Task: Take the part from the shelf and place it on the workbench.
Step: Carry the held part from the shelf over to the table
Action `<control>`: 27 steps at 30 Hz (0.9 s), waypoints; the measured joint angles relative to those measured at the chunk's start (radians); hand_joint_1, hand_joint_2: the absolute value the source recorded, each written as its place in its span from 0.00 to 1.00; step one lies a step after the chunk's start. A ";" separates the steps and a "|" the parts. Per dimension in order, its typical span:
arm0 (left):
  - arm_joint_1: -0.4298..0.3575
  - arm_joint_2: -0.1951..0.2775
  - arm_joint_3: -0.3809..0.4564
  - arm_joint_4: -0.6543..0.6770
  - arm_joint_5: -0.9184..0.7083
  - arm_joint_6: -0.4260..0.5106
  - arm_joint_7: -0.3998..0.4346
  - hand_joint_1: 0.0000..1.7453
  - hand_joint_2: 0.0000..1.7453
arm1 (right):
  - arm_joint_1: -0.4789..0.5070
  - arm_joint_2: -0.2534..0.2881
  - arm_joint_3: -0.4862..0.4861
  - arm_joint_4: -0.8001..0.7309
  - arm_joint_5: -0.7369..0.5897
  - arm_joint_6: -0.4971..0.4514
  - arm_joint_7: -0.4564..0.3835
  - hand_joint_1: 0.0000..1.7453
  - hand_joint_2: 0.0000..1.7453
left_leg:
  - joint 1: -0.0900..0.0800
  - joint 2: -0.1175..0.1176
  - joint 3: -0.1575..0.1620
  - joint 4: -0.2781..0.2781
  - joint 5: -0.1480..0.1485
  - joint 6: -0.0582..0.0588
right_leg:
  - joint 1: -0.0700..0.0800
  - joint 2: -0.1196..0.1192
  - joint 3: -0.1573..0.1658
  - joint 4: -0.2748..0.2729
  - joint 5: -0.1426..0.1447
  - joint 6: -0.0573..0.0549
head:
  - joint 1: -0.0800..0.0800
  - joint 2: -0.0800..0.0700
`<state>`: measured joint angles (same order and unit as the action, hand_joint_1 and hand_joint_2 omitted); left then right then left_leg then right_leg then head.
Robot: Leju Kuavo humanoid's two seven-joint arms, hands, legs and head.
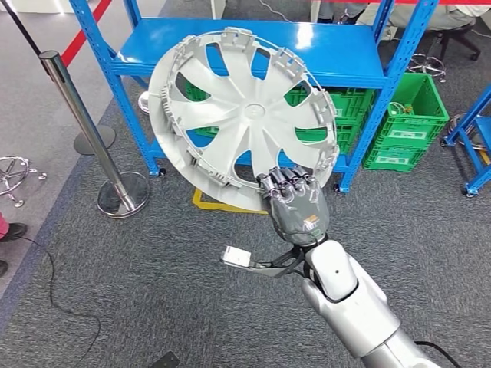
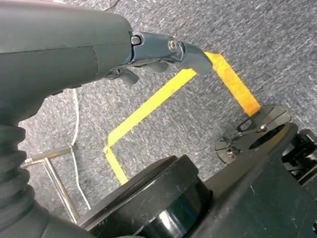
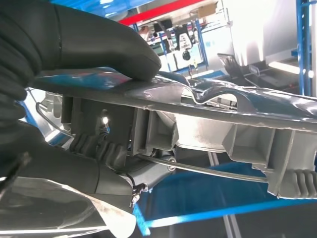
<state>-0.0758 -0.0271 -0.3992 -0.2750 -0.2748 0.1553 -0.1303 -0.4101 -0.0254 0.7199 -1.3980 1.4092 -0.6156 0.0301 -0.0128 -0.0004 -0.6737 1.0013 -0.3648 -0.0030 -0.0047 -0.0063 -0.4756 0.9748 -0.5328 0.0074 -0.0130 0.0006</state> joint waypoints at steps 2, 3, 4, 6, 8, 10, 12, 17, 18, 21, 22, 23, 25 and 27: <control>-0.002 0.001 0.000 0.000 0.001 0.000 0.000 0.00 1.00 | -0.002 0.001 0.000 0.001 0.000 0.001 0.000 1.00 1.00 | 0.004 -0.002 -0.015 0.072 -0.095 -0.015 | -0.003 -0.005 -0.023 0.002 0.024 -0.015 | -0.002 0.000; -0.003 0.002 0.001 0.000 0.002 0.000 0.000 0.00 1.00 | -0.002 0.001 0.000 0.002 0.000 0.001 0.000 1.00 1.00 | 0.006 -0.002 -0.023 0.136 -0.149 -0.021 | -0.003 -0.005 -0.040 0.004 0.035 -0.020 | -0.004 0.000; -0.005 0.002 0.001 0.000 0.004 0.000 -0.001 0.00 1.00 | -0.002 0.001 0.000 0.003 -0.001 0.001 0.001 1.00 1.00 | 0.008 -0.002 -0.030 0.205 -0.184 -0.026 | -0.003 -0.006 -0.057 0.007 0.046 -0.021 | -0.004 0.000; -0.006 0.002 0.001 0.000 0.008 0.000 -0.002 0.00 1.00 | -0.002 0.001 0.001 0.004 -0.001 0.002 0.002 1.00 1.00 | 0.012 -0.002 -0.026 0.294 -0.170 -0.031 | -0.003 -0.006 -0.092 0.014 0.067 -0.019 | -0.004 0.000; -0.004 0.002 0.002 0.000 0.009 -0.002 -0.002 0.00 1.00 | -0.002 0.001 0.001 0.006 -0.001 0.003 0.002 1.00 1.00 | 0.015 -0.002 0.026 0.263 -0.104 -0.031 | -0.003 -0.005 -0.125 0.022 0.087 -0.015 | -0.004 0.000; 0.000 0.002 0.002 0.000 0.009 -0.004 -0.002 0.00 1.00 | -0.003 0.002 0.002 0.006 -0.001 0.004 0.002 1.00 1.00 | 0.016 -0.002 0.125 0.126 -0.109 -0.024 | -0.002 -0.004 -0.149 0.031 0.102 -0.006 | -0.004 0.000; 0.004 0.002 0.001 0.000 0.009 -0.005 -0.003 0.00 1.00 | -0.004 0.003 0.002 0.006 -0.001 0.004 0.003 1.00 1.00 | 0.013 -0.003 0.191 0.011 -0.157 -0.011 | 0.000 -0.004 -0.162 0.036 0.118 0.004 | -0.003 0.000; 0.012 -0.003 0.001 0.000 0.011 -0.010 -0.010 0.00 1.00 | -0.006 0.004 0.002 0.007 0.003 0.005 0.000 1.00 1.00 | 0.016 0.002 0.176 -0.022 -0.138 0.028 | -0.002 0.000 -0.214 0.114 0.069 0.030 | 0.000 0.000; 0.013 -0.003 0.001 0.000 0.011 -0.011 -0.012 0.00 1.00 | -0.006 0.004 0.003 0.007 0.005 0.005 -0.001 1.00 1.00 | 0.015 0.003 0.166 -0.021 -0.131 0.032 | -0.003 0.002 -0.240 0.180 0.029 0.033 | 0.001 0.000; 0.015 -0.006 0.001 0.000 0.015 -0.004 -0.013 0.00 1.00 | -0.004 0.004 0.006 0.010 0.007 0.005 -0.002 1.00 1.00 | 0.011 0.003 0.140 -0.017 -0.113 0.034 | -0.003 0.002 -0.273 0.319 -0.030 0.036 | 0.002 0.000; 0.016 -0.007 0.002 0.000 0.017 0.001 -0.012 0.00 1.00 | -0.003 0.004 0.007 0.011 0.007 0.005 -0.002 1.00 1.00 | 0.010 0.003 0.135 -0.015 -0.110 0.033 | -0.003 0.002 -0.249 0.294 -0.016 0.034 | 0.002 0.000; 0.017 -0.010 0.002 0.000 0.019 0.006 -0.010 0.00 1.00 | -0.003 0.004 0.007 0.012 0.007 0.005 -0.002 1.00 1.00 | 0.009 0.003 0.132 -0.013 -0.108 0.033 | -0.003 0.002 -0.208 0.234 0.010 0.031 | 0.002 0.000; 0.016 -0.014 0.002 0.000 0.020 0.013 -0.007 0.00 1.00 | -0.005 0.004 0.007 0.011 0.007 0.004 -0.001 1.00 1.00 | 0.005 0.002 0.125 -0.008 -0.105 0.029 | -0.002 0.002 -0.121 0.097 0.044 0.023 | 0.001 0.000; 0.015 -0.016 0.003 0.000 0.021 0.016 -0.006 0.00 1.00 | -0.007 0.004 0.007 0.011 0.008 0.004 -0.001 1.00 1.00 | 0.001 0.002 0.116 -0.003 -0.100 0.020 | 0.000 0.003 -0.087 0.037 0.048 0.015 | 0.000 0.000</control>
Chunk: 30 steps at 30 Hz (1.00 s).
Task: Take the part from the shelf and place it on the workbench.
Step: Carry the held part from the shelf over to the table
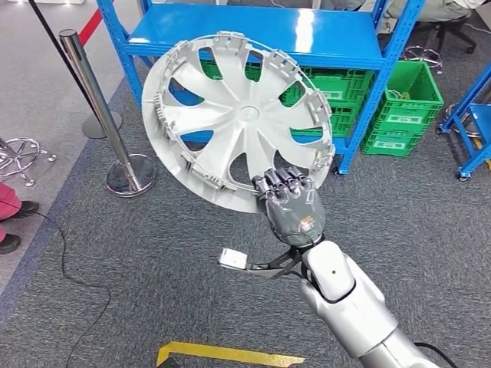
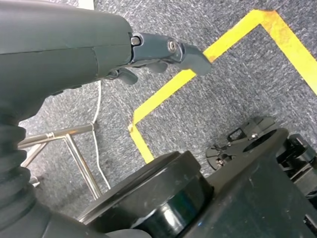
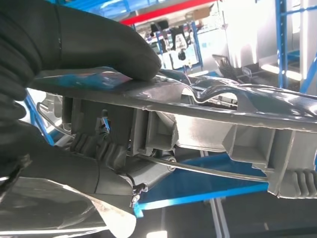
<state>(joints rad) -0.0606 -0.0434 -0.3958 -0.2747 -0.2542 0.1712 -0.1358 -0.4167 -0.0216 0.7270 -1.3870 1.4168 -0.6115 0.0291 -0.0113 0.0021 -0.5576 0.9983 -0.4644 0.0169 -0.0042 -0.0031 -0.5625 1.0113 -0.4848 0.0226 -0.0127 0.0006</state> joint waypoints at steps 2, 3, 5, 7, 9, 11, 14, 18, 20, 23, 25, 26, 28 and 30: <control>-0.001 0.000 0.002 0.000 0.000 0.000 0.000 0.00 1.00 | 0.001 0.000 0.000 0.000 0.000 0.000 0.001 1.00 1.00 | -0.001 0.000 -0.007 0.002 0.004 -0.010 | -0.002 0.000 -0.002 -0.004 0.006 -0.009 | 0.000 0.000; -0.001 0.000 0.002 0.000 0.000 0.000 0.001 0.00 1.00 | 0.001 0.000 0.000 0.000 0.000 0.000 0.001 1.00 1.00 | -0.001 -0.001 -0.010 0.008 -0.003 -0.015 | -0.004 -0.001 -0.003 -0.006 0.009 -0.014 | -0.001 0.000; -0.002 0.001 0.004 0.000 0.001 -0.001 0.000 0.00 1.00 | 0.000 0.000 0.000 0.000 0.001 -0.001 0.001 1.00 1.00 | 0.001 -0.004 -0.035 0.068 -0.048 -0.027 | -0.009 -0.003 -0.007 -0.012 0.017 -0.026 | -0.005 0.000; -0.005 0.003 0.006 0.000 0.002 -0.002 0.000 0.00 1.00 | -0.001 0.000 0.000 0.000 0.002 -0.002 0.001 1.00 1.00 | 0.004 -0.005 -0.084 0.196 -0.115 -0.037 | -0.008 -0.004 -0.014 -0.011 0.021 -0.031 | -0.008 0.000; -0.008 0.004 0.010 0.000 0.003 -0.003 -0.001 0.00 1.00 | 0.000 0.000 0.000 0.003 0.003 -0.003 0.001 1.00 1.00 | 0.005 -0.005 -0.109 0.279 -0.139 -0.042 | -0.008 -0.004 -0.019 -0.009 0.024 -0.032 | -0.008 0.000; -0.010 0.004 0.011 0.000 0.003 -0.004 -0.001 0.00 1.00 | 0.001 0.000 0.000 0.005 0.003 -0.003 0.000 1.00 1.00 | 0.008 -0.005 -0.069 0.220 -0.092 -0.043 | -0.008 -0.002 -0.023 -0.005 0.026 -0.030 | -0.008 0.000; -0.006 0.000 0.012 0.000 0.003 -0.009 0.000 0.00 1.00 | -0.001 0.000 0.000 0.005 -0.001 -0.004 -0.002 1.00 1.00 | 0.011 -0.005 0.014 0.045 -0.024 -0.037 | -0.003 0.000 -0.032 0.003 0.030 -0.021 | -0.008 0.000; -0.004 -0.011 0.012 0.000 0.003 -0.012 -0.001 0.00 1.00 | 0.001 0.000 -0.004 0.005 -0.023 -0.004 -0.003 1.00 1.00 | 0.010 -0.008 0.014 0.006 -0.026 -0.025 | 0.004 -0.001 -0.053 0.009 0.038 -0.031 | -0.005 0.000; -0.003 -0.013 0.013 0.000 0.002 -0.012 -0.001 0.00 1.00 | 0.002 0.000 -0.006 0.006 -0.035 -0.004 -0.007 1.00 1.00 | 0.007 -0.008 0.011 0.006 -0.023 -0.020 | 0.001 -0.002 -0.054 0.004 0.045 -0.027 | -0.006 0.000; -0.004 -0.016 0.013 0.000 0.001 -0.012 -0.001 0.00 1.00 | 0.001 0.000 -0.008 0.006 -0.052 -0.002 -0.013 1.00 1.00 | 0.005 -0.008 0.008 0.007 -0.019 -0.015 | -0.001 -0.002 -0.054 -0.003 0.052 -0.016 | -0.006 0.000; -0.004 -0.016 0.014 0.000 0.000 -0.013 -0.001 0.00 1.00 | 0.001 0.000 -0.009 0.006 -0.062 -0.001 -0.014 1.00 1.00 | 0.004 -0.008 0.006 0.008 -0.018 -0.012 | -0.002 -0.002 -0.054 -0.006 0.056 -0.011 | -0.006 0.000; -0.004 -0.015 0.014 0.000 -0.002 -0.016 -0.003 0.00 1.00 | 0.001 0.000 -0.009 0.006 -0.066 0.000 -0.015 1.00 1.00 | 0.003 -0.008 0.004 0.010 -0.018 -0.010 | -0.003 -0.002 -0.054 -0.008 0.058 -0.006 | -0.006 0.000; -0.004 -0.011 0.014 0.000 -0.007 -0.028 -0.009 0.00 1.00 | 0.000 0.000 -0.009 0.006 -0.071 0.004 -0.017 1.00 1.00 | 0.000 -0.008 0.001 0.014 -0.018 -0.005 | -0.006 -0.002 -0.055 -0.010 0.061 0.004 | -0.006 0.000; -0.005 -0.005 0.014 0.000 -0.009 -0.040 -0.017 0.00 1.00 | 0.000 0.001 -0.009 0.006 -0.075 0.010 -0.019 1.00 1.00 | -0.001 -0.008 -0.002 0.016 -0.016 0.000 | -0.008 -0.001 -0.057 -0.012 0.065 0.012 | -0.007 0.000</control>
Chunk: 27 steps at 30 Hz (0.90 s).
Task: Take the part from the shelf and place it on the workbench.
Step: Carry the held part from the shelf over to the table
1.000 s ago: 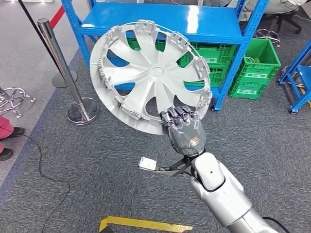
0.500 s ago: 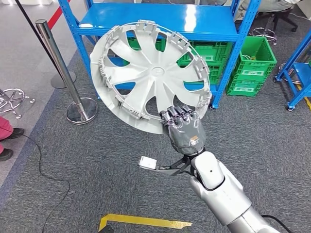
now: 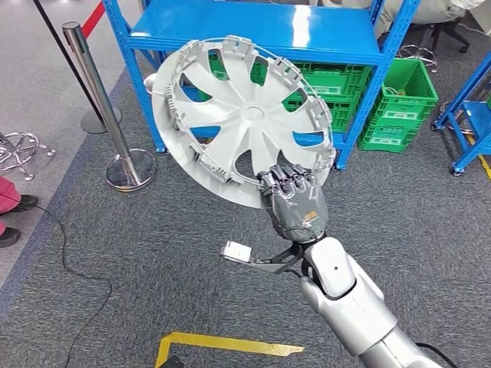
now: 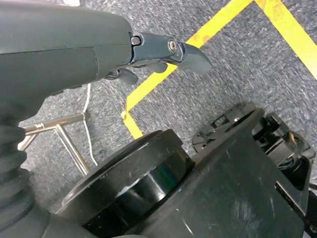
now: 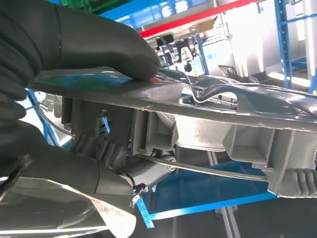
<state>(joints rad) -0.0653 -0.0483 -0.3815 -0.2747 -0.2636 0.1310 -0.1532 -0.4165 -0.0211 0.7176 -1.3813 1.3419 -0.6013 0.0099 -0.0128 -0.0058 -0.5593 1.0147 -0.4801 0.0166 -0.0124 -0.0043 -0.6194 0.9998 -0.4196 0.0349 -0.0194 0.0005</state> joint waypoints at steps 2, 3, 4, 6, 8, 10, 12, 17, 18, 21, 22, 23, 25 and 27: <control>-0.001 0.004 0.000 0.000 0.000 -0.005 -0.007 0.00 1.00 | 0.000 0.000 -0.001 0.000 -0.005 0.004 -0.001 1.00 1.00 | 0.003 0.004 0.002 -0.010 0.009 0.009 | 0.000 0.003 -0.004 0.000 0.000 0.006 | 0.000 0.000; -0.002 0.005 0.000 0.000 0.000 -0.007 -0.009 0.00 1.00 | 0.000 0.000 -0.002 0.000 -0.009 0.004 -0.002 1.00 1.00 | 0.005 0.009 0.002 -0.017 0.015 0.016 | 0.001 0.004 -0.013 0.013 -0.013 0.008 | 0.002 0.000; -0.003 0.006 0.000 0.000 0.000 -0.008 -0.011 0.00 1.00 | -0.001 0.000 -0.004 0.000 -0.012 0.004 -0.004 1.00 1.00 | 0.008 0.014 0.002 -0.024 0.020 0.022 | 0.001 0.005 -0.030 0.046 -0.037 0.010 | 0.003 0.000; -0.004 0.007 0.000 0.000 -0.001 -0.008 -0.012 0.00 1.00 | -0.001 0.000 -0.006 0.000 -0.018 0.004 -0.009 1.00 1.00 | 0.011 0.025 0.000 -0.029 0.025 0.027 | 0.000 0.005 -0.084 0.172 -0.106 0.012 | 0.006 0.000; -0.004 0.008 0.000 0.000 -0.001 -0.009 -0.012 0.00 1.00 | 0.003 0.000 -0.006 0.003 -0.025 0.004 -0.012 1.00 1.00 | 0.011 0.037 -0.002 -0.028 0.025 0.027 | -0.001 0.004 -0.126 0.281 -0.146 0.015 | 0.006 0.000; -0.004 0.009 0.000 0.000 -0.001 -0.009 -0.012 0.00 1.00 | 0.005 0.000 -0.007 0.007 -0.031 0.005 -0.012 1.00 1.00 | 0.012 0.050 -0.002 -0.026 0.024 0.022 | -0.003 -0.002 -0.099 0.244 -0.113 0.016 | 0.006 0.000; -0.004 0.011 0.000 0.000 -0.001 -0.009 -0.012 0.00 1.00 | 0.003 0.000 -0.008 0.009 -0.034 0.005 -0.013 1.00 1.00 | 0.012 0.064 -0.002 -0.020 0.018 0.010 | -0.001 -0.037 -0.023 0.107 -0.059 0.017 | 0.007 0.000; -0.004 0.015 0.000 0.000 -0.002 -0.009 -0.011 0.00 1.00 | 0.001 0.004 -0.009 0.010 -0.038 0.006 -0.014 1.00 1.00 | 0.003 0.100 -0.008 0.001 0.005 -0.013 | 0.007 -0.046 0.013 0.026 -0.046 -0.016 | 0.006 0.000; -0.005 0.016 0.000 0.000 -0.002 -0.009 -0.011 0.00 1.00 | 0.002 0.004 -0.010 0.010 -0.039 0.007 -0.014 1.00 1.00 | 0.006 0.091 -0.011 0.011 -0.006 -0.017 | 0.006 -0.035 0.012 0.026 -0.044 -0.022 | 0.005 0.000; -0.005 0.016 0.001 0.000 -0.001 -0.009 -0.011 0.00 1.00 | 0.001 0.004 -0.012 0.010 -0.039 0.008 -0.013 1.00 1.00 | 0.015 0.027 -0.068 0.158 -0.096 -0.029 | 0.003 -0.002 0.010 0.025 -0.040 -0.038 | 0.003 0.000; -0.007 0.016 0.002 0.000 -0.001 -0.009 -0.012 0.00 1.00 | 0.002 0.005 -0.011 0.011 -0.039 0.009 -0.013 1.00 1.00 | 0.015 0.017 -0.097 0.227 -0.126 -0.030 | 0.004 0.011 0.010 0.025 -0.040 -0.040 | 0.003 0.000; -0.009 0.016 0.002 0.000 0.000 -0.009 -0.012 0.00 1.00 | 0.002 0.005 -0.011 0.012 -0.039 0.009 -0.013 1.00 1.00 | 0.015 0.014 -0.117 0.274 -0.139 -0.030 | 0.006 0.024 0.010 0.025 -0.039 -0.041 | 0.003 0.000; -0.011 0.015 0.003 0.000 0.000 -0.009 -0.012 0.00 1.00 | 0.003 0.005 -0.010 0.014 -0.039 0.010 -0.014 1.00 1.00 | 0.015 0.010 -0.111 0.264 -0.107 -0.022 | 0.010 0.052 0.010 0.025 -0.037 -0.043 | 0.003 0.000; -0.010 0.016 0.003 0.001 -0.001 -0.009 -0.012 0.00 1.00 | 0.003 0.005 -0.010 0.015 -0.039 0.012 -0.014 1.00 1.00 | 0.014 -0.024 -0.058 0.143 -0.034 -0.005 | 0.011 0.080 0.012 0.025 -0.036 -0.042 | 0.004 0.000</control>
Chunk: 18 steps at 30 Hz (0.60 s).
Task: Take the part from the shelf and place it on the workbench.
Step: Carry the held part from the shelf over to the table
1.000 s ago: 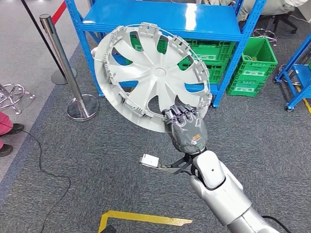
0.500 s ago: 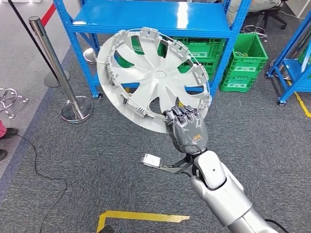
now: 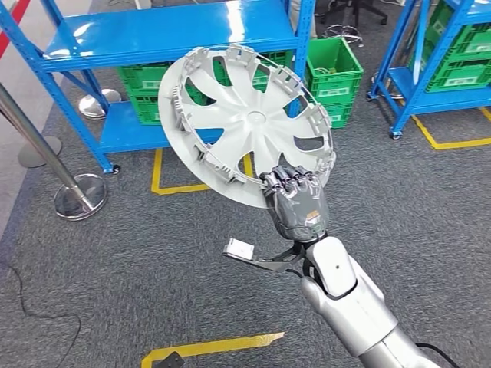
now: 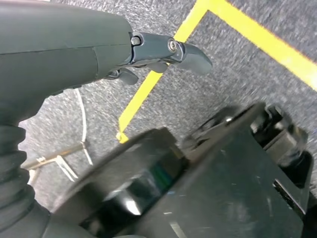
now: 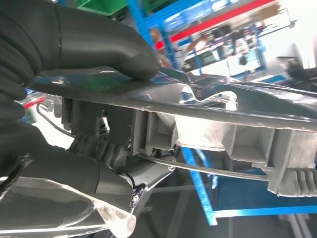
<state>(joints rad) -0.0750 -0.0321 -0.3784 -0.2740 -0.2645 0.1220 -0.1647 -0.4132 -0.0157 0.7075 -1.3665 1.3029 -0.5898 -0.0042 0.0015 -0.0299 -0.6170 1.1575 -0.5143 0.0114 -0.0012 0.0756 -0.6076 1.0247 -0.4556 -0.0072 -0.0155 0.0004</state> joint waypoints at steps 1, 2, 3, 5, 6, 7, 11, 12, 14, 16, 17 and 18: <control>0.002 0.001 0.000 0.001 0.000 0.000 0.000 0.00 1.00 | -0.001 0.000 0.000 0.000 0.000 0.000 0.000 1.00 1.00 | 0.001 -0.028 0.023 -0.056 0.028 0.008 | 0.000 0.013 -0.002 0.001 0.002 0.002 | 0.003 0.000; 0.005 0.003 0.000 0.001 0.000 0.000 0.000 0.00 1.00 | -0.002 0.001 0.000 0.000 0.000 0.001 0.000 1.00 1.00 | 0.000 -0.050 0.038 -0.093 0.045 0.014 | -0.003 0.024 -0.006 0.002 0.004 0.006 | 0.003 0.000; 0.006 0.004 0.000 0.002 0.001 0.000 0.000 0.00 1.00 | -0.002 0.001 -0.001 0.001 0.000 0.002 0.000 1.00 1.00 | -0.001 -0.064 0.042 -0.107 0.049 0.018 | -0.008 0.034 -0.011 0.001 0.008 0.011 | 0.003 0.000; 0.003 0.003 0.001 0.002 0.000 0.000 0.000 0.00 1.00 | 0.000 0.002 -0.003 0.001 0.000 0.002 0.001 1.00 1.00 | -0.003 -0.045 0.049 -0.129 0.050 0.020 | -0.013 0.052 -0.021 -0.001 0.015 0.025 | 0.000 0.000; 0.001 0.003 0.001 0.002 0.000 0.000 0.000 0.00 1.00 | 0.001 0.002 -0.005 0.001 0.000 0.003 0.001 1.00 1.00 | 0.000 -0.031 0.056 -0.145 0.050 0.020 | -0.011 0.041 -0.028 0.002 0.011 0.031 | 0.000 0.000; 0.001 0.003 0.000 0.002 -0.001 0.000 0.000 0.00 1.00 | 0.001 0.002 -0.007 0.001 0.001 0.003 0.001 1.00 1.00 | 0.002 -0.016 0.062 -0.162 0.050 0.020 | -0.008 0.017 -0.041 0.020 -0.001 0.037 | 0.004 0.000; 0.013 0.005 0.001 0.003 -0.001 0.000 0.001 0.00 1.00 | 0.000 0.002 -0.007 0.002 0.005 0.003 -0.001 1.00 1.00 | 0.003 0.041 0.065 -0.175 0.051 0.020 | -0.010 -0.070 -0.139 0.227 -0.097 0.057 | 0.015 0.000; 0.014 0.006 0.001 0.003 -0.001 0.000 0.001 0.00 1.00 | 0.001 0.002 -0.007 0.003 0.008 0.003 0.000 1.00 1.00 | 0.003 0.054 0.065 -0.174 0.050 0.019 | -0.011 -0.073 -0.147 0.250 -0.097 0.060 | 0.016 0.000; 0.013 0.008 0.001 0.003 -0.002 0.001 0.000 0.00 1.00 | 0.002 0.002 -0.008 0.005 0.012 0.003 0.003 1.00 1.00 | 0.003 0.078 0.066 -0.170 0.046 0.014 | -0.013 -0.084 -0.109 0.184 -0.051 0.063 | 0.016 0.000; 0.012 0.009 0.001 0.003 -0.002 0.001 0.000 0.00 1.00 | -0.001 0.002 -0.011 0.005 0.018 0.003 0.006 1.00 1.00 | -0.001 0.100 0.065 -0.164 0.040 0.006 | -0.007 -0.119 -0.038 0.054 -0.007 0.057 | 0.016 0.000; 0.011 0.009 0.001 0.003 -0.002 0.001 0.000 0.00 1.00 | -0.004 0.002 -0.012 0.005 0.022 0.003 0.007 1.00 1.00 | -0.004 0.109 0.064 -0.161 0.037 0.001 | -0.002 -0.132 -0.015 0.012 0.002 0.049 | 0.015 0.000; 0.011 0.010 0.001 0.003 -0.003 0.001 -0.001 0.00 1.00 | -0.006 0.002 -0.013 0.005 0.025 0.003 0.008 1.00 1.00 | -0.007 0.118 0.063 -0.158 0.036 -0.002 | 0.002 -0.140 -0.007 -0.005 0.000 0.040 | 0.015 0.000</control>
<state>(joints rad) -0.0643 -0.0223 -0.3777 -0.2708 -0.2673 0.1232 -0.1656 -0.4192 -0.0136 0.6943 -1.3616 1.3278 -0.5867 0.0042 -0.0054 0.0884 -0.5543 0.9997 -0.4783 0.0090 0.0007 -0.0642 -0.6146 1.0199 -0.4557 0.0332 -0.0006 0.0006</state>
